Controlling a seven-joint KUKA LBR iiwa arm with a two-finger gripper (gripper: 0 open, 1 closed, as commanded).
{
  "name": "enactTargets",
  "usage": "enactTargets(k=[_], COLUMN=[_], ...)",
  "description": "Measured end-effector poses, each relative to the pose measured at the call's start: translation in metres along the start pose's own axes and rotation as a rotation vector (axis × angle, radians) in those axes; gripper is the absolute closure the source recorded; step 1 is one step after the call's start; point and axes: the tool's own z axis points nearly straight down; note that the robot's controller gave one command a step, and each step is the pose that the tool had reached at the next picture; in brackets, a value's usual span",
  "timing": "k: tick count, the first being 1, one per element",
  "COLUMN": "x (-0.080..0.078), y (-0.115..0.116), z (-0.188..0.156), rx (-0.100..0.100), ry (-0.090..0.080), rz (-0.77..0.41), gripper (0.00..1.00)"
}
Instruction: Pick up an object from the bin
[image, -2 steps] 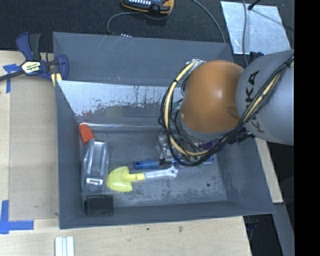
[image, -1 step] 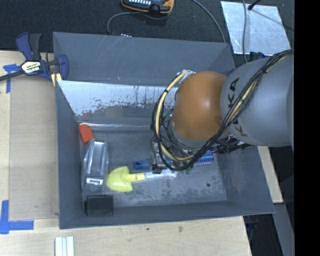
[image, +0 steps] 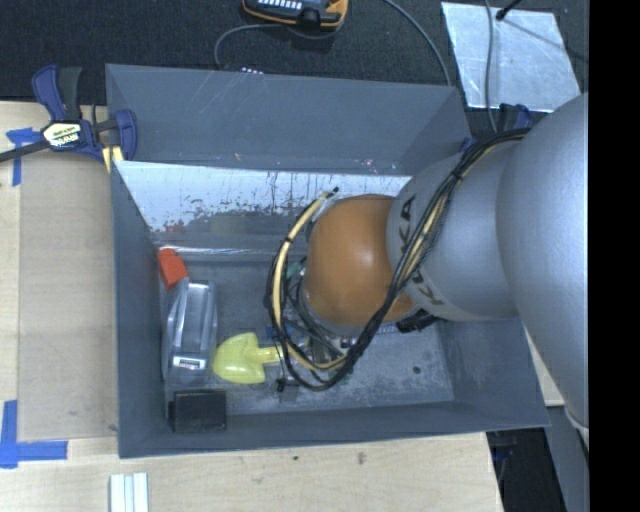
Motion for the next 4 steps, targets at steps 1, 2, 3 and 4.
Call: enactTargets(k=[1,2,3,4], x=[0.000,0.002,-0.012,-0.016], y=[0.000,0.001,0.004,-0.004], z=[0.000,-0.041,-0.103,-0.090], rx=[0.000,0.002,0.000,-0.004], ry=[0.000,0.007,0.001,-0.015], rz=[0.002,0.016,0.015,0.077], gripper=[0.00,0.00,0.00,0.00])
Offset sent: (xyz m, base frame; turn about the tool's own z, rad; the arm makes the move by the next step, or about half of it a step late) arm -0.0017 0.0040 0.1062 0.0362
